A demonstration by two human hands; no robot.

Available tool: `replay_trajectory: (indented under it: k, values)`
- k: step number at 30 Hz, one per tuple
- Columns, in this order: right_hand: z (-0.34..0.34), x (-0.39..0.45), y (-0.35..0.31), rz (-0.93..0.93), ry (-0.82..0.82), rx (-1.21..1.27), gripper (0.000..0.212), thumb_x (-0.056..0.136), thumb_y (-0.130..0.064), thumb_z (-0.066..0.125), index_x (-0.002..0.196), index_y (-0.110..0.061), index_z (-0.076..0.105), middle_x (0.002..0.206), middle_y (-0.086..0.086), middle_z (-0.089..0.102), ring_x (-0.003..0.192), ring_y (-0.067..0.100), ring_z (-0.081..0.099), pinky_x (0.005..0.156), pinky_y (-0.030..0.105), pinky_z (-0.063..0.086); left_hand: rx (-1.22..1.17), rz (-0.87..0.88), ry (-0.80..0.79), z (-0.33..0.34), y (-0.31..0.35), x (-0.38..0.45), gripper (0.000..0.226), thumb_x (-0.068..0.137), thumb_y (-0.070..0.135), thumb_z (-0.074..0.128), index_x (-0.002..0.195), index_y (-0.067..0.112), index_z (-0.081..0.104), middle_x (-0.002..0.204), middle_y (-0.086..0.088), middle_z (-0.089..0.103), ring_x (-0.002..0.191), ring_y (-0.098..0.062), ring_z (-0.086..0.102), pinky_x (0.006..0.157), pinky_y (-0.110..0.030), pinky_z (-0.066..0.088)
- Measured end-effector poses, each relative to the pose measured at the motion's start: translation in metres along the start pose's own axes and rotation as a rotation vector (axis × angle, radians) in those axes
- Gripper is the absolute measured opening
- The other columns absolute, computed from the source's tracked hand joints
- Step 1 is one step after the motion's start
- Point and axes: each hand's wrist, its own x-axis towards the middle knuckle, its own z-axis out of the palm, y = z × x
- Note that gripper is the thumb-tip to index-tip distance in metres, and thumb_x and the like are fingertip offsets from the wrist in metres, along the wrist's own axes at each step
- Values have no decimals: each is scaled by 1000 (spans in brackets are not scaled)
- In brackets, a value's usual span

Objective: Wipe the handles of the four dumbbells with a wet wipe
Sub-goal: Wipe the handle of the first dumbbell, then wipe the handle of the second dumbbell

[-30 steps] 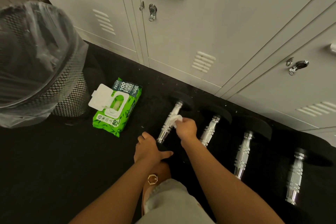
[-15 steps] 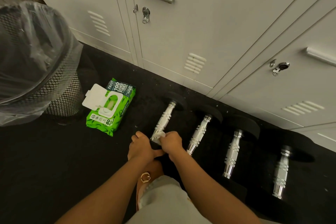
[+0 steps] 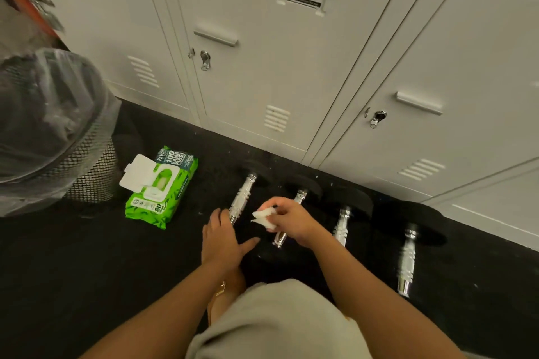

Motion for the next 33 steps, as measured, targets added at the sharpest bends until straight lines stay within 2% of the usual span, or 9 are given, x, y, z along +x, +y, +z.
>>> replay_trajectory:
  k: [3,6,10,12,14,18,24,28,33]
  values:
    - [-14,-1,1,21,65,-108,23,88,-10,57,109,-7,66,107,6,59,91,13,58,79,24,51,-117,93,-23,5,18,-10,85,82,45,68,146,10,24,154,-9,22,140,-25,28,113,-38,33]
    - [-23,2,3,19,105,-292,24,85,-28,64,102,-11,69,106,4,63,100,17,59,84,28,49,-252,120,-180,15,26,-13,85,85,40,67,148,8,20,153,-9,24,139,-21,31,113,-33,32]
    - [-25,8,16,-43,10,-523,22,86,-7,61,108,-8,62,114,8,58,97,14,53,73,15,45,-250,19,-280,29,28,-9,96,83,43,68,150,6,12,156,-10,17,142,-23,27,115,-34,30]
    - [-24,13,25,-63,-59,-610,32,83,-3,62,113,-11,58,113,10,58,95,17,53,76,20,47,-196,-21,-301,38,29,-6,104,78,49,71,151,5,10,157,-11,16,143,-24,24,114,-37,31]
    - [-20,19,33,-97,-84,-688,35,81,-5,65,114,-14,58,103,8,58,90,17,53,85,26,48,-139,-45,-344,46,31,-5,111,74,55,72,150,5,9,156,-11,15,143,-25,23,113,-40,32]
    - [-11,27,36,-217,-113,-798,25,85,-12,60,109,-8,68,110,12,63,104,21,56,92,27,43,-94,-90,-352,58,32,-5,111,71,58,72,149,7,11,154,-10,19,140,-25,29,111,-41,35]
    - [-8,37,40,-281,-316,-1019,27,92,-17,50,107,-10,70,105,14,65,102,24,55,91,38,44,-160,-157,-385,68,33,0,110,67,57,76,146,7,18,149,-12,29,136,-27,35,108,-41,40]
    - [-15,42,37,-255,-281,-1113,30,94,-21,48,117,-14,66,117,13,56,106,25,55,93,31,42,-177,-183,-412,66,30,4,106,61,56,81,140,9,26,142,-11,37,128,-24,45,102,-36,44]
    - [-11,42,35,-233,-359,-1158,29,94,-16,48,117,-10,65,115,12,62,106,25,57,91,34,46,-142,-190,-458,65,31,7,103,63,56,80,138,9,26,141,-11,38,126,-25,46,101,-38,46]
